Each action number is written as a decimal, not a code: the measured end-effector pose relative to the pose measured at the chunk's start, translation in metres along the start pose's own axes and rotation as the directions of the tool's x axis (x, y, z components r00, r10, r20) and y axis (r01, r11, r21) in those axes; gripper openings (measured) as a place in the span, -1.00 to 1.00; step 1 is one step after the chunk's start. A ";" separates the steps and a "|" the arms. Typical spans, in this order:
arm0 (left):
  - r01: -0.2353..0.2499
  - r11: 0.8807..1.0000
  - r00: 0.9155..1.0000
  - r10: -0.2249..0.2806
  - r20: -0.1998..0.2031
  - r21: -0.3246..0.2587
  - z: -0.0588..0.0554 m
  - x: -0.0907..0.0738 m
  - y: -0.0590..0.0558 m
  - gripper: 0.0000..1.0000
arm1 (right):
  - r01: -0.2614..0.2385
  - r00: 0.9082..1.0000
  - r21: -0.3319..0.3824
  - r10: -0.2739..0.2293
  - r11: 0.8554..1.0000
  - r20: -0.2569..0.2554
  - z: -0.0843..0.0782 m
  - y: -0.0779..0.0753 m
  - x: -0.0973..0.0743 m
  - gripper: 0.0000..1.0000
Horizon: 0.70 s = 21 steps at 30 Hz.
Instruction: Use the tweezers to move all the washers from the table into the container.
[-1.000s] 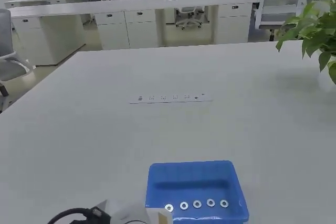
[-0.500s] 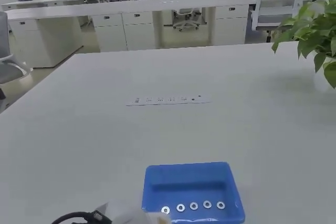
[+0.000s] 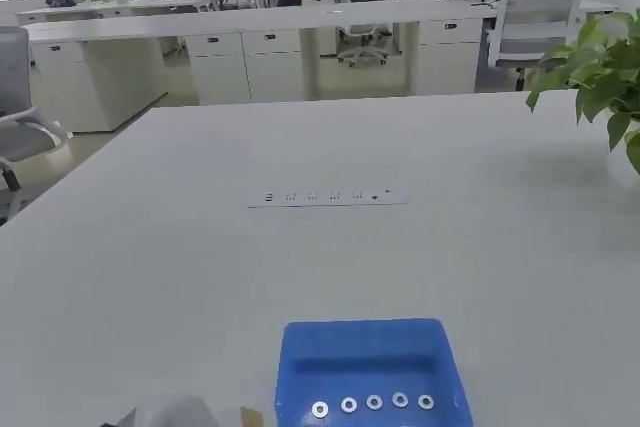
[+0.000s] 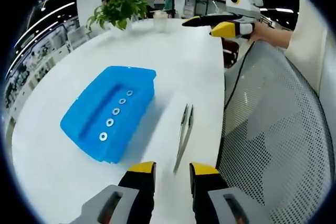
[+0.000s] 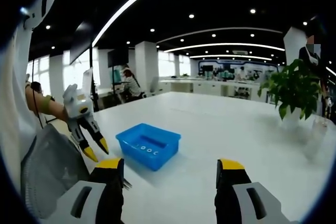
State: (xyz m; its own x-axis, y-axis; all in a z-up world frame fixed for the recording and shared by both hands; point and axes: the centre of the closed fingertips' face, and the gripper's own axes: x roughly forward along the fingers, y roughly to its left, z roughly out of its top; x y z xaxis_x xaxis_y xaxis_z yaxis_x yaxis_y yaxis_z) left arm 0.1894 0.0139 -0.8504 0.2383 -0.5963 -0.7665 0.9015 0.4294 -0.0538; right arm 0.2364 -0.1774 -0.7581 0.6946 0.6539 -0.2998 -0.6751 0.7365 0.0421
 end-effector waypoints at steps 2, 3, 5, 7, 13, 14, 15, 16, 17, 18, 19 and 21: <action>-0.034 0.999 0.998 0.036 0.050 -0.039 0.005 -0.007 0.004 -0.38 | 0.007 1.000 -0.006 -0.007 1.000 0.001 0.000 -0.001 0.000 0.40; -0.041 0.998 0.997 0.044 0.063 -0.044 0.007 -0.009 0.005 -0.35 | 0.014 1.000 -0.014 -0.014 1.000 0.002 0.001 -0.002 -0.001 0.41; -0.080 0.994 0.989 0.089 0.120 -0.080 0.014 -0.018 0.010 -0.26 | 0.021 1.000 -0.019 -0.021 1.000 0.004 0.001 -0.003 -0.001 0.45; -0.109 0.987 0.975 0.128 0.180 -0.115 0.022 -0.026 0.015 -0.16 | 0.022 1.000 -0.017 -0.022 1.000 0.004 0.001 -0.003 -0.001 0.46; -0.168 0.954 0.902 0.250 0.351 -0.247 0.043 -0.054 0.027 0.10 | 0.024 1.000 -0.016 -0.024 1.000 0.003 0.001 -0.004 -0.001 0.46; -0.172 0.949 0.885 0.267 0.381 -0.264 0.046 -0.059 0.028 0.17 | 0.023 1.000 -0.018 -0.023 1.000 0.003 0.001 -0.004 -0.001 0.46; -0.179 0.939 0.863 0.292 0.411 -0.292 0.049 -0.065 0.031 0.26 | 0.022 1.000 -0.019 -0.022 1.000 0.002 0.001 -0.003 -0.001 0.46; -0.178 0.929 0.844 0.313 0.435 -0.324 0.051 -0.070 0.032 0.32 | 0.022 1.000 -0.020 -0.022 1.000 0.002 0.001 -0.003 0.000 0.46; -0.181 0.923 0.830 0.328 0.451 -0.339 0.052 -0.074 0.033 0.38 | 0.022 1.000 -0.023 -0.022 0.999 0.002 0.001 -0.003 0.000 0.47; -0.188 0.918 0.819 0.343 0.461 -0.349 0.052 -0.077 0.034 0.45 | 0.022 1.000 -0.025 -0.022 0.999 0.001 0.001 -0.003 0.000 0.47; -0.200 0.911 0.806 0.362 0.468 -0.360 0.051 -0.081 0.035 0.49 | 0.021 1.000 -0.027 -0.021 0.999 -0.001 0.001 -0.003 0.000 0.47; -0.226 0.901 0.785 0.393 0.479 -0.370 0.051 -0.086 0.037 0.60 | 0.021 1.000 -0.030 -0.021 0.999 -0.002 0.001 -0.003 0.000 0.48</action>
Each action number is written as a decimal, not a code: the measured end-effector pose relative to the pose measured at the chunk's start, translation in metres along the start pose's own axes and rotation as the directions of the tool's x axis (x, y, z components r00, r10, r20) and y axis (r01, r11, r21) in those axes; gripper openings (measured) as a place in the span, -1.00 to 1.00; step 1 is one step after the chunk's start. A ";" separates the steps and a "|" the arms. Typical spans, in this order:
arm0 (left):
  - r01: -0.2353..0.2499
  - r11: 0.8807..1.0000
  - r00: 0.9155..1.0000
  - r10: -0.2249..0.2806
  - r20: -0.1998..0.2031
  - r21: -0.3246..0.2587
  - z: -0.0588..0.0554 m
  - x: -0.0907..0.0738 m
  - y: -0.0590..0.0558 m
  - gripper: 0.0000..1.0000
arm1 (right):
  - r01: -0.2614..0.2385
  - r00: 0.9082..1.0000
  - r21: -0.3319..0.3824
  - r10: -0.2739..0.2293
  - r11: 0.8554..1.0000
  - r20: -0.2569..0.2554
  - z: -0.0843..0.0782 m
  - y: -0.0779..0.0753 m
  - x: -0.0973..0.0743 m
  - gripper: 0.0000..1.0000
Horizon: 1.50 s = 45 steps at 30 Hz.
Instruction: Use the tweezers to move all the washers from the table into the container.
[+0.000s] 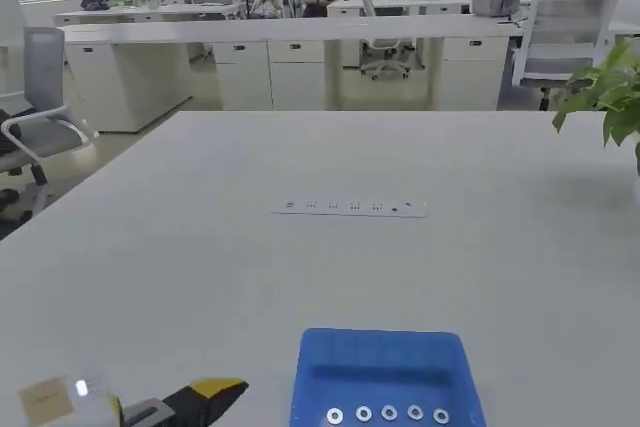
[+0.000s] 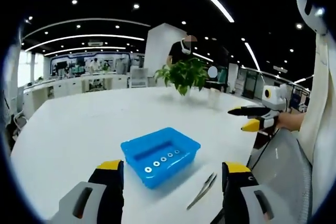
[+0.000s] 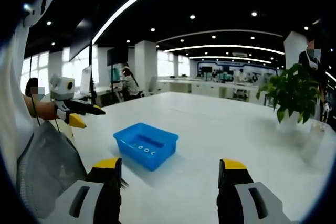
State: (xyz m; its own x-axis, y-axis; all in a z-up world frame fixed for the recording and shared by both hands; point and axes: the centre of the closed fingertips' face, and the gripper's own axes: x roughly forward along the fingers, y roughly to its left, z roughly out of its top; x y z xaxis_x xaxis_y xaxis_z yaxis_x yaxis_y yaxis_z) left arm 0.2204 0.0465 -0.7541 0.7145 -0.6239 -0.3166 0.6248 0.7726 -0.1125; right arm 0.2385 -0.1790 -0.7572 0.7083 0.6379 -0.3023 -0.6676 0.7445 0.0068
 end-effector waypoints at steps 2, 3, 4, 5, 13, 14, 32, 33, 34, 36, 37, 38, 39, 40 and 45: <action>-0.031 1.000 0.999 0.031 0.033 0.002 0.005 -0.004 0.002 0.72 | 0.002 1.000 -0.003 -0.002 1.000 0.001 0.000 0.000 0.000 0.48; -0.041 0.999 0.998 0.041 0.046 0.005 0.007 -0.006 0.003 0.79 | 0.003 1.000 -0.004 -0.003 1.000 0.002 0.001 0.000 0.000 0.50; -0.065 0.998 0.995 0.064 0.077 0.011 0.012 -0.009 0.006 0.83 | 0.005 1.000 -0.005 -0.005 1.000 0.006 0.002 -0.001 0.000 0.51; -0.086 0.996 0.991 0.084 0.099 0.014 0.016 -0.011 0.009 0.87 | 0.007 1.000 -0.005 -0.007 1.000 0.009 0.002 -0.001 0.000 0.52; -0.226 0.973 0.946 0.228 0.231 -0.036 0.029 -0.033 0.028 0.97 | 0.050 0.993 0.017 -0.052 0.999 0.102 0.019 -0.009 -0.004 0.68; -0.241 0.970 0.940 0.243 0.239 -0.036 0.030 -0.034 0.029 0.97 | 0.073 0.988 0.014 -0.075 0.997 0.136 0.026 -0.013 -0.005 0.74; -0.294 0.956 0.903 0.282 0.325 -0.012 0.041 -0.042 0.038 0.97 | 0.153 0.973 0.018 -0.154 0.988 0.169 0.031 -0.026 -0.010 0.98; -0.289 0.957 0.906 0.279 0.318 -0.018 0.039 -0.041 0.038 0.97 | 0.157 0.973 0.028 -0.159 0.987 0.168 0.031 -0.027 -0.011 0.98; -0.290 0.957 0.906 0.280 0.319 -0.017 0.039 -0.041 0.038 0.97 | 0.161 0.971 0.030 -0.164 0.987 0.172 0.031 -0.028 -0.011 0.98; -0.295 0.955 0.907 0.284 0.310 -0.013 0.038 -0.040 0.039 0.97 | 0.170 0.968 0.038 -0.174 0.985 0.179 0.031 -0.032 -0.013 0.98; -0.294 0.956 0.909 0.284 0.305 -0.015 0.037 -0.040 0.039 0.97 | 0.173 0.967 0.045 -0.179 0.984 0.183 0.032 -0.033 -0.013 0.98; -0.293 0.956 0.910 0.283 0.303 -0.014 0.036 -0.039 0.038 0.97 | 0.177 0.966 0.051 -0.183 0.983 0.184 0.031 -0.034 -0.014 0.98; -0.292 0.956 0.911 0.283 0.299 -0.013 0.036 -0.039 0.038 0.97 | 0.182 0.964 0.055 -0.189 0.982 0.184 0.031 -0.036 -0.014 0.97; -0.291 0.957 0.913 0.281 0.296 -0.011 0.035 -0.038 0.038 0.97 | 0.188 0.960 0.070 -0.198 0.980 0.198 0.032 -0.038 -0.016 0.97; -0.287 0.958 0.918 0.274 0.287 0.004 0.033 -0.035 0.034 0.97 | 0.182 0.950 0.116 -0.205 0.977 0.237 0.035 -0.043 -0.019 0.97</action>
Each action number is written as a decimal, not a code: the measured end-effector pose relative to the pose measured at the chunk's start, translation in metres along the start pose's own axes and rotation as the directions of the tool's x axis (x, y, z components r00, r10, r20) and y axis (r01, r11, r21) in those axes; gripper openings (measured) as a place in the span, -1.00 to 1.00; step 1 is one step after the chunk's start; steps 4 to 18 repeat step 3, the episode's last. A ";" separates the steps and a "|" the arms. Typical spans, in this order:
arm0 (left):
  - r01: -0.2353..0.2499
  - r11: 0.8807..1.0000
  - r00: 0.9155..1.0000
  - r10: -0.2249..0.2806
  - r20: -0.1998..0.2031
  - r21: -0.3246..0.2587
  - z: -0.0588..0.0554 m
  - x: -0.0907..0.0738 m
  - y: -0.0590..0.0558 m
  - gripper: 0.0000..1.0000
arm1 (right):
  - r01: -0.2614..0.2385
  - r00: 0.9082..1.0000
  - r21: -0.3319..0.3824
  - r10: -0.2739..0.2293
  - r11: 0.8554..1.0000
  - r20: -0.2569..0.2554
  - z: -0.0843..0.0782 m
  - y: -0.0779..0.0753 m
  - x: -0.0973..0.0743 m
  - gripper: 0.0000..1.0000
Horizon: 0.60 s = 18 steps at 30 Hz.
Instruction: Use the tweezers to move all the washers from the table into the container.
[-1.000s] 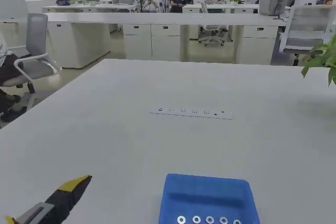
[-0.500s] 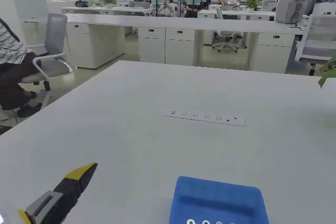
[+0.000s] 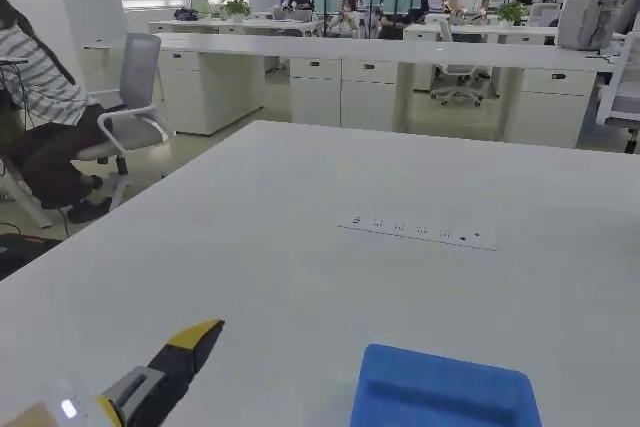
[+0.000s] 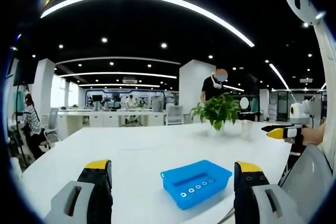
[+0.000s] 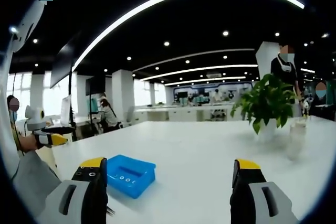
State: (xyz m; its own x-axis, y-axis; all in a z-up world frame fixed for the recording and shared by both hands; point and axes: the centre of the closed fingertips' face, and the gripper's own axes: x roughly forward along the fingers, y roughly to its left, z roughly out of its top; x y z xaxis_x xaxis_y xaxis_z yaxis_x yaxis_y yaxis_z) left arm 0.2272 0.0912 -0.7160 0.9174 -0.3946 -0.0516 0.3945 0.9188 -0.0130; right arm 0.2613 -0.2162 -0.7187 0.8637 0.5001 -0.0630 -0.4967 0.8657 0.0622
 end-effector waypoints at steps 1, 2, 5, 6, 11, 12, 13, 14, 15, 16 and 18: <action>0.000 1.000 1.000 0.000 -0.004 0.005 -0.001 0.000 0.000 0.97 | -0.001 1.000 0.000 0.001 1.000 -0.006 -0.002 0.000 0.000 0.97; 0.001 1.000 1.000 -0.001 -0.006 0.006 -0.001 0.000 -0.001 0.97 | -0.002 1.000 -0.005 0.002 1.000 -0.022 -0.006 0.000 0.000 0.97; 0.001 1.000 1.000 -0.001 -0.007 0.006 -0.001 0.000 -0.001 0.97 | -0.004 1.000 -0.005 0.004 1.000 -0.024 -0.006 0.000 0.001 0.97; 0.001 1.000 1.000 -0.001 -0.007 0.006 -0.001 0.000 -0.001 0.97 | -0.004 1.000 -0.005 0.004 1.000 -0.024 -0.006 0.000 0.001 0.97; 0.001 1.000 1.000 -0.001 -0.007 0.006 -0.001 0.000 -0.001 0.97 | -0.004 1.000 -0.005 0.004 1.000 -0.024 -0.006 0.000 0.001 0.97; 0.001 1.000 1.000 -0.001 -0.007 0.006 -0.001 0.000 -0.001 0.97 | -0.004 1.000 -0.005 0.004 1.000 -0.024 -0.006 0.000 0.001 0.97; 0.001 1.000 1.000 -0.001 -0.007 0.006 -0.001 0.000 -0.001 0.97 | -0.004 1.000 -0.005 0.004 1.000 -0.024 -0.006 0.000 0.001 0.97; 0.001 1.000 1.000 -0.001 -0.007 0.006 -0.001 0.000 -0.001 0.97 | -0.004 1.000 -0.005 0.004 1.000 -0.024 -0.006 0.000 0.001 0.97; 0.001 1.000 1.000 -0.001 -0.007 0.006 -0.001 0.000 -0.001 0.97 | -0.004 1.000 -0.005 0.004 1.000 -0.024 -0.006 0.000 0.001 0.97; 0.001 1.000 1.000 -0.001 -0.007 0.006 -0.001 0.000 -0.001 0.97 | -0.004 1.000 -0.005 0.004 1.000 -0.024 -0.006 0.000 0.001 0.97; 0.001 1.000 1.000 -0.001 -0.007 0.006 -0.001 0.000 -0.001 0.97 | -0.004 1.000 -0.005 0.004 1.000 -0.024 -0.006 0.000 0.001 0.97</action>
